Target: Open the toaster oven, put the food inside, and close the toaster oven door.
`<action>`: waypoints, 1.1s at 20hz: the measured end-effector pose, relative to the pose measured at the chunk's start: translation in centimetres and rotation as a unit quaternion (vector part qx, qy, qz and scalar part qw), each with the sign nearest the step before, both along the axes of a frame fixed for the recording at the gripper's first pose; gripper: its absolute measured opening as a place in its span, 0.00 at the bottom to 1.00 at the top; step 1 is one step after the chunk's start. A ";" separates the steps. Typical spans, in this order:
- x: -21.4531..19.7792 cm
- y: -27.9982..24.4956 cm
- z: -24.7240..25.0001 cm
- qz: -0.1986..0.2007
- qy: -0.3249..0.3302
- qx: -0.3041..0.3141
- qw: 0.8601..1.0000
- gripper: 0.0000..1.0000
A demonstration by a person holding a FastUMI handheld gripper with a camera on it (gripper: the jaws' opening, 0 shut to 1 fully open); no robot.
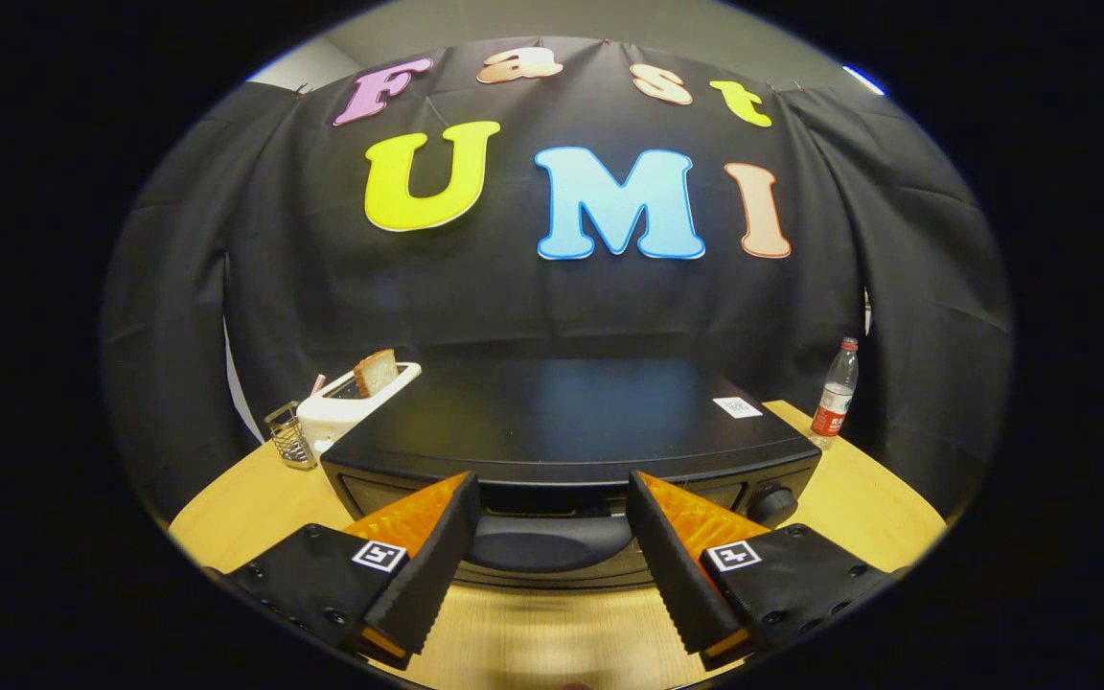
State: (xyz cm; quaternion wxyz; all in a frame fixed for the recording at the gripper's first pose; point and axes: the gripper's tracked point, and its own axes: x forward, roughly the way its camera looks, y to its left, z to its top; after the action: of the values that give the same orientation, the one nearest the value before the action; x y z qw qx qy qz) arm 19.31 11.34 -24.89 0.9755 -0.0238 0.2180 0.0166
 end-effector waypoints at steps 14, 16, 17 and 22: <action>-5.0 -0.1 -0.7 0.010 0.011 -0.010 1.000 0.98; -5.7 -0.1 -1.0 0.008 0.013 -0.011 1.000 0.98; -6.2 -0.2 -1.2 0.008 0.014 -0.013 1.000 0.98; -8.1 -0.2 -2.1 0.005 0.020 -0.018 1.000 0.98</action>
State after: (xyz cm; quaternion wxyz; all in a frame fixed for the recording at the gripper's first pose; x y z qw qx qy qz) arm 11.19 11.17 -26.98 0.9702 -0.0422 0.2380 0.0180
